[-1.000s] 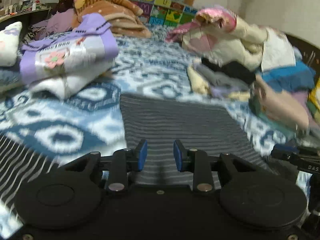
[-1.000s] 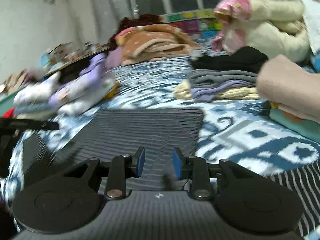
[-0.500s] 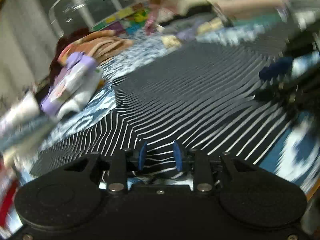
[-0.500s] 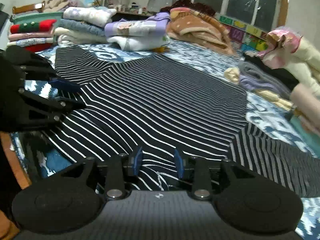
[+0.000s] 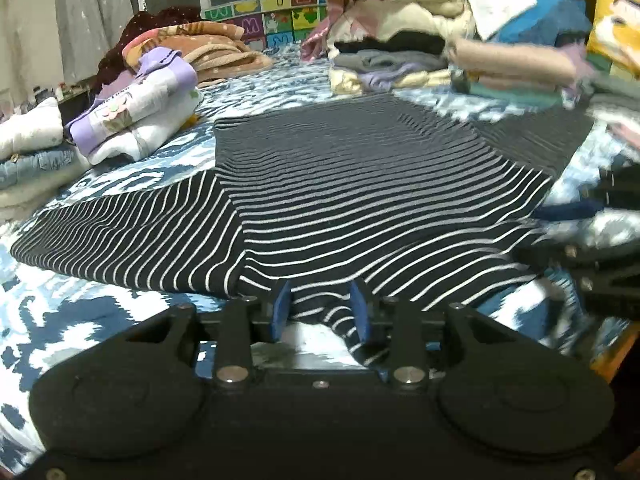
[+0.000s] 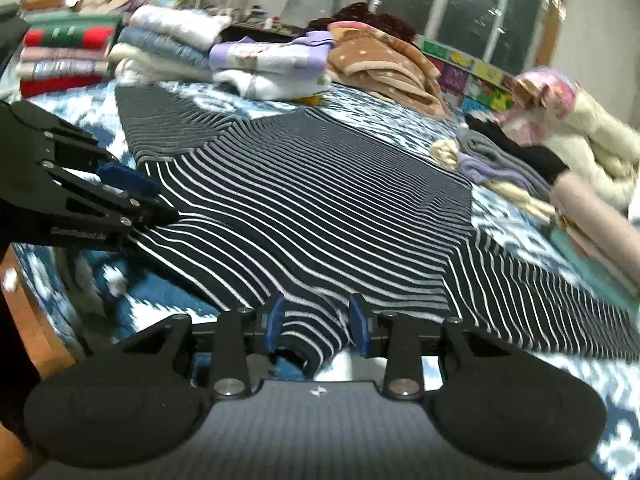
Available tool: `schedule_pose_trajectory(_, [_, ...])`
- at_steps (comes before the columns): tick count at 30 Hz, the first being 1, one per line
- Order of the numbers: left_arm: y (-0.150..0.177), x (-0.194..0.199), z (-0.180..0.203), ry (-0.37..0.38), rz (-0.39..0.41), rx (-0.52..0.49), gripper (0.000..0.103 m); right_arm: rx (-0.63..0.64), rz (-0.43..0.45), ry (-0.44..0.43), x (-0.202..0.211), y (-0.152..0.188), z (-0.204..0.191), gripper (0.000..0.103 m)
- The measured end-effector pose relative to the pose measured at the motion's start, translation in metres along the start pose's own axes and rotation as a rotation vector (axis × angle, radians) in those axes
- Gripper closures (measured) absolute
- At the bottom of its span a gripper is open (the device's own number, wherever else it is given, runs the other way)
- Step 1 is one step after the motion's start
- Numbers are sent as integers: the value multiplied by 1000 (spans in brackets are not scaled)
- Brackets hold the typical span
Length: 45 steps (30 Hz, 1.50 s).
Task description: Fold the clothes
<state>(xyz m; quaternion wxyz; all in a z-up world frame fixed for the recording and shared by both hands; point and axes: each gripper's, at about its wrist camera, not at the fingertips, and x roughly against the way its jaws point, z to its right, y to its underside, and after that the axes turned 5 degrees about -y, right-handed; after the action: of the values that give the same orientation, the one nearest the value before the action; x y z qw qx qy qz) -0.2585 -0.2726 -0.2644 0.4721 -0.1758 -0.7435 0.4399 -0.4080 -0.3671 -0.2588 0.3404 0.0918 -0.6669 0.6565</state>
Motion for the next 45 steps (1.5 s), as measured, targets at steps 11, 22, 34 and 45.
schedule_pose_trajectory(11, [-24,10,26,50,26,-10,52,-786,142,-133,34,48,111,44])
schedule_pose_trajectory(22, [-19,-12,102,116,44,-102,54,-1007,223,-172,47,81,152,42])
schedule_pose_trajectory(34, [-53,11,121,116,62,-248,46,-1193,354,-219,58,99,189,34])
schedule_pose_trajectory(45, [-114,-40,241,216,185,-553,38,-1277,580,-44,105,119,231,24])
